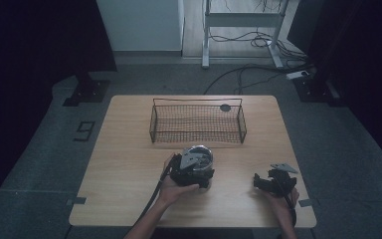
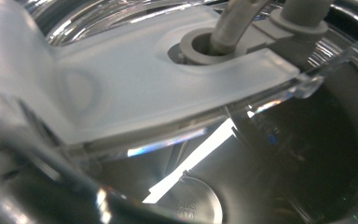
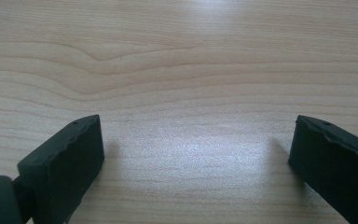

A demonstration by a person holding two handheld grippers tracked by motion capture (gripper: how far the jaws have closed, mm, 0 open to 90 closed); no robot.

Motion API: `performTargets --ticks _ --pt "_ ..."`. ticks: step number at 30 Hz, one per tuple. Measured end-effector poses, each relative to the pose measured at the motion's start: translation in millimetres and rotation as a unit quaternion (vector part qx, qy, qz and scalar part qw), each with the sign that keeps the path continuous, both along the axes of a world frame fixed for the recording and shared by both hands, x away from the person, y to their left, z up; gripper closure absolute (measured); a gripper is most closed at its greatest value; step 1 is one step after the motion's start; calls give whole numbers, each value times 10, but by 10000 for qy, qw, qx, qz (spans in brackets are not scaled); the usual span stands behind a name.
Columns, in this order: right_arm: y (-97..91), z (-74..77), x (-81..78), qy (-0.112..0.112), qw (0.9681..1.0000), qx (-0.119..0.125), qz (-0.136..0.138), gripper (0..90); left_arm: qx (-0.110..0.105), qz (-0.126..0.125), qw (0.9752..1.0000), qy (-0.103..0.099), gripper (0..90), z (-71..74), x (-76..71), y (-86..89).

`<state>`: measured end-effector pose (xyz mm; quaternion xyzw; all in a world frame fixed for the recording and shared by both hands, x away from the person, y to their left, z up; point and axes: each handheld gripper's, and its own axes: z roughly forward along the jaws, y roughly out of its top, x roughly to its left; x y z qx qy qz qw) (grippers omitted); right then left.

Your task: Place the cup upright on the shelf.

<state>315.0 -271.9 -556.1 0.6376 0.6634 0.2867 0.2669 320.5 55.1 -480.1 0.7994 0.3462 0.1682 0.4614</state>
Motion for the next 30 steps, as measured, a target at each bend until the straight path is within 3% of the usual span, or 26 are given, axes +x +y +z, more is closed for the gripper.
performTargets --ticks 5,30 --pt "0 0 0 -1 10000 0 0 29 -116 48 9999 17 43 62 4 50" --pt "0 0 -1 -2 10000 1 -6 31 -141 270 9994 -165 43 406 46 326"
